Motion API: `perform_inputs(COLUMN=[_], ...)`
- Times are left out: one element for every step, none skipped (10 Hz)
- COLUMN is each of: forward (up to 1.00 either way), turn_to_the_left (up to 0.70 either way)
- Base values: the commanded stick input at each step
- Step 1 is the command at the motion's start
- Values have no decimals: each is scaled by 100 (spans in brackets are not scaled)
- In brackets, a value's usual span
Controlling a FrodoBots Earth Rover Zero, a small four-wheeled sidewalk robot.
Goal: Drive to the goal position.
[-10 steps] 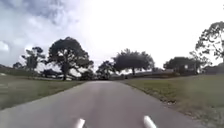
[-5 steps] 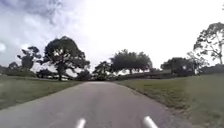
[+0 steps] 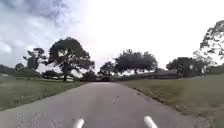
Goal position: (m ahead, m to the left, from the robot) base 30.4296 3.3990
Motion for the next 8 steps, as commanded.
perform_inputs(forward=[69, 69, 69, 69, 69, 69, 69, 69], turn_to_the_left=[3, 34, 34, 34, 34, 3, 3, 3])
